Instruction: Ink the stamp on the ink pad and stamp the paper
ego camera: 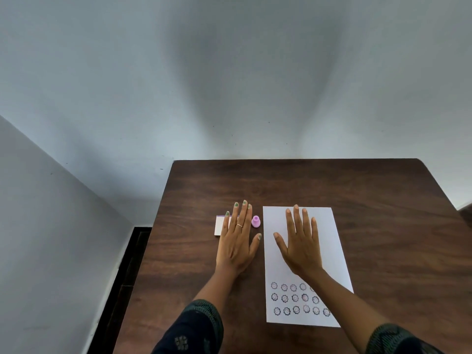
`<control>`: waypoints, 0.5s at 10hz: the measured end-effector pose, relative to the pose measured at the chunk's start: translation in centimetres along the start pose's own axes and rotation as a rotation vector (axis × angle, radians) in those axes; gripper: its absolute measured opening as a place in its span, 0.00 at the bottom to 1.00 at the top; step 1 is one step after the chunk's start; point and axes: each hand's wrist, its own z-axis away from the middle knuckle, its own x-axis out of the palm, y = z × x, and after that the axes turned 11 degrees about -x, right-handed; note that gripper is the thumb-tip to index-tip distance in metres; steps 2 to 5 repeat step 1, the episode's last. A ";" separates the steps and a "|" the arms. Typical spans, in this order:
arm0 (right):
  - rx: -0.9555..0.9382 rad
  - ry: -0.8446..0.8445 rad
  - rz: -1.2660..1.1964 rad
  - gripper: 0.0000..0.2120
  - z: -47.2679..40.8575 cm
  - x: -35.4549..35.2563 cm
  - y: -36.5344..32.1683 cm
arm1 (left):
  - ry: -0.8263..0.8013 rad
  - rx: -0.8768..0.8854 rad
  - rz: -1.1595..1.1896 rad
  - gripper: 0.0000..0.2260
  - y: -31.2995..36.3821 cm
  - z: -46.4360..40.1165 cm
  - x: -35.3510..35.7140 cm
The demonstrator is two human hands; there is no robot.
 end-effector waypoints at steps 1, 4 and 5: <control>-0.047 0.044 0.019 0.35 -0.7 -0.9 -0.1 | 0.068 0.024 0.001 0.29 0.0 -0.7 -1.5; -0.047 0.044 0.019 0.35 -0.7 -0.9 -0.1 | 0.068 0.024 0.001 0.29 0.0 -0.7 -1.5; -0.047 0.044 0.019 0.35 -0.7 -0.9 -0.1 | 0.068 0.024 0.001 0.29 0.0 -0.7 -1.5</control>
